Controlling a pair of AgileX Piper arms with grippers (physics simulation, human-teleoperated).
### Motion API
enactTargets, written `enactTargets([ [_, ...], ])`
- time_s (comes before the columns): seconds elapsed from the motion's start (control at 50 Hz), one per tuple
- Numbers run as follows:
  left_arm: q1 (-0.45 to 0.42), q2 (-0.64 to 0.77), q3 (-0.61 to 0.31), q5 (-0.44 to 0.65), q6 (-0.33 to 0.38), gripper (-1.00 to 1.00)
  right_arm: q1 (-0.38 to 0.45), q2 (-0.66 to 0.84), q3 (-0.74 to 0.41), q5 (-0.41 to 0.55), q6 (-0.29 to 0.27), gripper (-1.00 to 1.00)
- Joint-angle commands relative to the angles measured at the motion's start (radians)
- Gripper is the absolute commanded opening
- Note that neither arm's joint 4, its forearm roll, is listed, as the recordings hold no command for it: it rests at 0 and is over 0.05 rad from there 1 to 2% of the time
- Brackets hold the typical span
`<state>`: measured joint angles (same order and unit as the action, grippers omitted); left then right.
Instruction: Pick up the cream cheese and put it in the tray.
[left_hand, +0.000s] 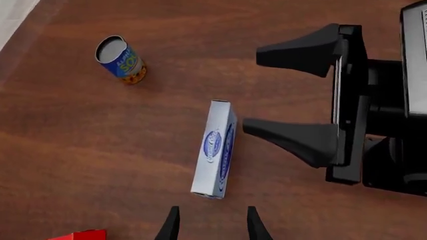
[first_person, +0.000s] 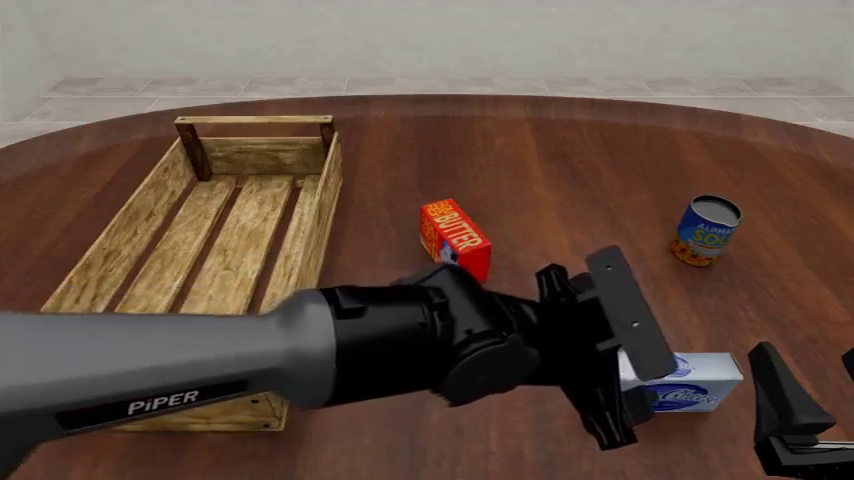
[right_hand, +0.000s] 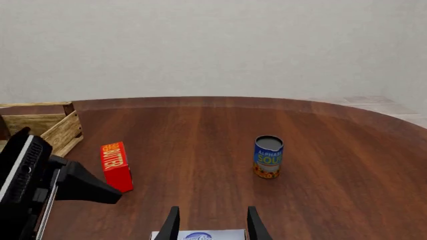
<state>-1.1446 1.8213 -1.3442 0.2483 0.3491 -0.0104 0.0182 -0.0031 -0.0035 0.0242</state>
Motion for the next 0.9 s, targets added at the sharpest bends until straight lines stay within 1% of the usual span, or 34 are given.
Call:
enactTargets([
  [0.02, 0.005, 0.034, -0.038, 0.026, 0.003, 1.00, 0.000, 0.001, 0.000, 0.000, 0.001, 1.00],
  [0.14, 0.009, 0.039, -0.063, 0.043, -0.008, 1.00, 0.000, 0.002, 0.000, -0.001, 0.000, 1.00],
  [0.26, 0.008, 0.052, -0.070, 0.047, 0.025, 1.00, 0.000, 0.001, 0.000, -0.001, 0.000, 1.00],
  [0.42, 0.013, 0.076, -0.085, 0.047, 0.035, 1.00, 0.001, 0.002, 0.000, -0.001, -0.001, 1.00],
  [0.46, 0.009, 0.086, -0.086, 0.047, 0.044, 1.00, 0.000, 0.001, 0.000, -0.001, -0.001, 1.00],
  [0.5, 0.016, 0.096, -0.086, 0.046, 0.074, 1.00, 0.001, 0.001, 0.000, -0.001, -0.001, 1.00],
  [0.62, 0.032, 0.114, -0.104, 0.046, 0.097, 1.00, 0.001, 0.006, 0.000, -0.003, -0.001, 1.00],
  [0.82, 0.021, 0.128, -0.116, 0.052, 0.099, 1.00, 0.000, 0.011, 0.000, -0.005, 0.002, 1.00],
  [0.9, 0.042, 0.150, -0.128, 0.052, 0.114, 1.00, 0.001, 0.012, 0.000, -0.006, 0.003, 1.00],
])
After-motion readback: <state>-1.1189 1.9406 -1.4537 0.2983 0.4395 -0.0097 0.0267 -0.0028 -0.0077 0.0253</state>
